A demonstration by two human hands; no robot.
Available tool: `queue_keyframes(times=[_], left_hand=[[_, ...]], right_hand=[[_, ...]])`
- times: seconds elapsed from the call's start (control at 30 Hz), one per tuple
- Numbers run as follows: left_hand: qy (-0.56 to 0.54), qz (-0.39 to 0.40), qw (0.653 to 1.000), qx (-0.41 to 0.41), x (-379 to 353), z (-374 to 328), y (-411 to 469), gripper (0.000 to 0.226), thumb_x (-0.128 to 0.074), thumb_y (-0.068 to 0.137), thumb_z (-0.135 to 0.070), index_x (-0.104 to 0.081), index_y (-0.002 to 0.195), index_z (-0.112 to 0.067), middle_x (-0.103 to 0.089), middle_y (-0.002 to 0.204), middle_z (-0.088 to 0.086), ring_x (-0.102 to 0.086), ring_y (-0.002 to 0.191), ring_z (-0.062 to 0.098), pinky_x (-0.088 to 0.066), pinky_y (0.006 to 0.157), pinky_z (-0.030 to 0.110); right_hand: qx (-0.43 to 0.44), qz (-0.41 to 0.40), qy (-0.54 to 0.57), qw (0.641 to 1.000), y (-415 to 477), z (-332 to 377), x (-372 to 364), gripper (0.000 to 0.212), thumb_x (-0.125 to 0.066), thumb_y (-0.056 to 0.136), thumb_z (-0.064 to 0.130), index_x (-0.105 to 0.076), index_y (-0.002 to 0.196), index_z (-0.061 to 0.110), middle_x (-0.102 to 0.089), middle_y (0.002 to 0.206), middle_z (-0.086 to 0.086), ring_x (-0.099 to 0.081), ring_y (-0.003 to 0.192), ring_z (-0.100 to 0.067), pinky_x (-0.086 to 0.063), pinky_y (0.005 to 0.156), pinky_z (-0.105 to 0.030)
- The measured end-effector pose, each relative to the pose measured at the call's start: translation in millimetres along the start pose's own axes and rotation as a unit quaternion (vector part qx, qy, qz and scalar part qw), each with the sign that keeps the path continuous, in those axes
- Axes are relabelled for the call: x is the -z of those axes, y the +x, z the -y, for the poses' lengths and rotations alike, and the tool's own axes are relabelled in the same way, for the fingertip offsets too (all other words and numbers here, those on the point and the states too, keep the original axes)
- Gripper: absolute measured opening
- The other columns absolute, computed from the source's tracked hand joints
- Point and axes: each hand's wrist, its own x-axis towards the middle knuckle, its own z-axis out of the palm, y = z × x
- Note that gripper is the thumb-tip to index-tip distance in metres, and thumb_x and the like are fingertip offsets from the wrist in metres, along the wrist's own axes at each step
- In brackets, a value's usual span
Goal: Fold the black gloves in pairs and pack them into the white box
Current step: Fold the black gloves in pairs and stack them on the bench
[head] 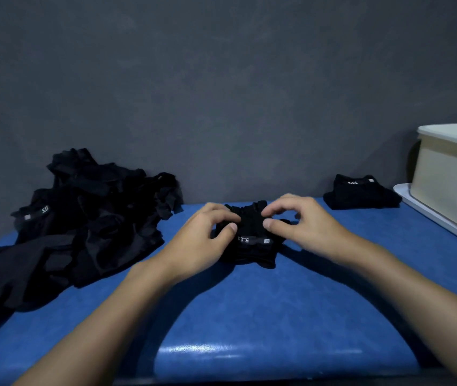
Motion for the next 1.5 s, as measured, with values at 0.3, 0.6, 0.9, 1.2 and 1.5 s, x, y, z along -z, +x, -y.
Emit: queue_keyframes(times=[0.3,0.6,0.9,1.2,1.5], left_hand=[[0.086,0.072,0.991,-0.073,17,3,-12,0.032,-0.078,0.084,-0.021,-0.07,0.114,-0.027,-0.063,0.109,-0.018,-0.057,0.104,-0.003,-0.039,0.088,0.01],[0.053,0.023,0.997,-0.059,8,-2,-8,0.021,-0.06,0.096,-0.033,-0.069,0.114,-0.027,-0.06,0.114,-0.016,-0.054,0.11,-0.001,-0.036,0.089,0.007],[0.14,0.107,0.984,0.004,-11,-5,2,0.046,-0.027,0.105,-0.048,-0.04,0.148,-0.038,-0.024,0.162,-0.015,-0.009,0.151,0.003,-0.014,0.122,0.043],[0.212,0.15,0.965,0.019,-16,2,-1,0.055,-0.024,0.102,-0.057,-0.022,0.154,-0.042,-0.01,0.167,-0.01,0.001,0.153,0.009,-0.008,0.122,0.039],[0.214,0.147,0.965,0.021,-18,3,-1,0.057,-0.028,0.1,-0.058,-0.023,0.154,-0.041,-0.009,0.166,-0.011,0.002,0.153,0.008,-0.007,0.122,0.038]], right_hand=[[0.02,0.077,-0.041,0.996,-22,7,1,0.009,-0.075,0.082,0.024,-0.073,0.09,0.028,-0.07,0.095,0.011,-0.063,0.091,-0.003,-0.049,0.088,-0.033],[0.011,0.021,-0.024,0.999,-15,-2,-1,0.008,-0.066,0.088,0.025,-0.07,0.094,0.028,-0.068,0.1,0.012,-0.06,0.096,0.0,-0.045,0.086,-0.02],[-0.124,0.006,-0.047,0.991,0,-33,0,0.019,-0.067,0.088,0.019,-0.064,0.092,0.037,-0.069,0.099,0.014,-0.063,0.102,-0.009,-0.047,0.099,-0.041],[-0.117,-0.065,-0.051,0.99,10,-30,-5,0.017,-0.069,0.085,0.013,-0.066,0.081,0.029,-0.062,0.075,0.012,-0.058,0.075,-0.008,-0.045,0.076,-0.025],[-0.12,-0.074,-0.041,0.989,18,-23,-9,0.024,-0.059,0.085,0.01,-0.062,0.089,0.033,-0.063,0.1,0.007,-0.059,0.099,-0.013,-0.045,0.1,-0.04]])
